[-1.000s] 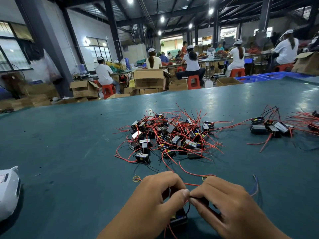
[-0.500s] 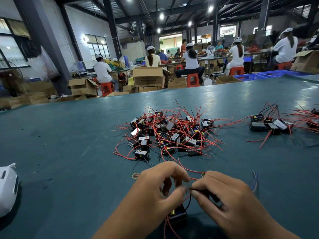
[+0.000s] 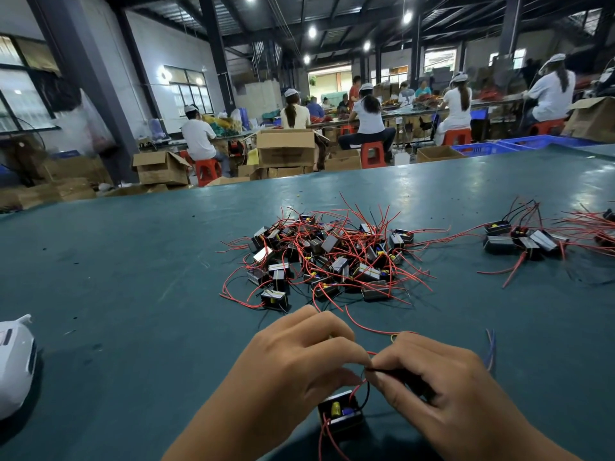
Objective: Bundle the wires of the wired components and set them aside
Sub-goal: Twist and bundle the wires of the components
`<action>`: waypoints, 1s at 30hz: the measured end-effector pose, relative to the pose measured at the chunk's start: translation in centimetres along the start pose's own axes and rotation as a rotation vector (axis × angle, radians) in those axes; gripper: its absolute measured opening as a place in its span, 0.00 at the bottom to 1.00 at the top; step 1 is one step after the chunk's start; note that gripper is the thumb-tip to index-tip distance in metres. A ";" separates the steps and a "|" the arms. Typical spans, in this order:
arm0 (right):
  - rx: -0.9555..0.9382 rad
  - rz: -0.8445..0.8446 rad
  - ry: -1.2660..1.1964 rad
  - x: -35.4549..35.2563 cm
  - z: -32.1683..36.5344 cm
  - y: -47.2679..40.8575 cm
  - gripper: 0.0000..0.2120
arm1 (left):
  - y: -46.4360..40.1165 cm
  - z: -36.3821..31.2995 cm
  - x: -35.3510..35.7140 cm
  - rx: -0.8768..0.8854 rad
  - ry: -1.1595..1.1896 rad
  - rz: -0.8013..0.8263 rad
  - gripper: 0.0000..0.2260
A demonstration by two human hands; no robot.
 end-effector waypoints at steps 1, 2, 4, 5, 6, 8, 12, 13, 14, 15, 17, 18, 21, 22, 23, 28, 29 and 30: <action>0.000 0.005 0.001 0.0 0.0 0.0 0.01 | 0.0 0.0 0.0 0.002 -0.003 0.011 0.08; 0.000 0.007 0.002 0.0 0.0 0.0 0.01 | 0.0 0.1 -0.1 0.006 -0.009 0.017 0.09; -0.001 0.001 0.004 0.0 0.0 0.0 0.01 | 0.1 0.2 -0.1 0.024 -0.036 0.023 0.08; -0.001 -0.002 0.005 0.0 0.0 0.0 0.01 | 0.1 0.1 -0.1 0.035 -0.052 0.018 0.06; -0.004 -0.003 0.007 0.0 0.0 -0.1 0.01 | 0.1 0.1 -0.1 0.045 -0.063 0.004 0.05; -0.016 -0.002 0.007 0.0 0.1 0.0 0.00 | 0.1 -0.1 0.0 0.051 -0.075 -0.031 0.05; -0.033 0.001 0.004 0.0 0.4 -0.1 0.05 | 0.1 -0.3 0.0 0.055 -0.089 -0.031 0.09; -0.038 0.002 0.005 0.0 0.4 -0.1 0.06 | 0.1 -0.3 -0.1 0.058 -0.095 -0.026 0.09; -0.041 0.003 0.005 0.0 0.5 -0.1 0.07 | 0.1 -0.3 -0.1 0.063 -0.103 -0.023 0.09; -0.044 0.003 0.002 0.0 0.5 -0.1 0.07 | 0.1 -0.3 -0.2 0.068 -0.114 -0.021 0.08; -0.045 0.008 -0.005 0.1 0.5 -0.1 0.07 | 0.2 -0.4 -0.3 0.079 -0.133 -0.015 0.08; -0.047 0.010 -0.007 0.1 0.5 -0.1 0.07 | 0.2 -0.4 -0.3 0.085 -0.139 -0.013 0.08; -0.052 0.010 -0.011 0.2 0.3 -0.1 0.05 | 0.3 -0.5 -0.5 0.096 -0.147 -0.004 0.11; -0.053 0.008 -0.009 0.2 0.2 0.0 0.05 | 0.3 -0.5 -0.5 0.100 -0.151 -0.003 0.11; -0.055 0.008 -0.004 0.2 0.2 0.0 0.05 | 0.2 -0.6 -0.5 0.105 -0.158 -0.006 0.11; -0.050 0.019 -0.009 0.3 0.2 0.0 0.01 | 0.2 -0.6 -0.3 0.094 -0.181 -0.027 0.10; -0.044 0.019 -0.014 0.2 0.2 0.1 0.01 | 0.2 -0.6 -0.2 0.088 -0.173 -0.029 0.09; -0.039 0.018 -0.021 0.2 0.2 0.1 0.01 | 0.3 -0.5 -0.1 0.085 -0.164 -0.028 0.08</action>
Point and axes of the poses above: each hand's wrist, its own y-axis away from the middle knuckle, its own x-axis out of the palm, z = x × y, the point moved 5 cm from there along -y, towards the middle knuckle, and after that the axes turned 1 degree about x, right-handed, at the moved point
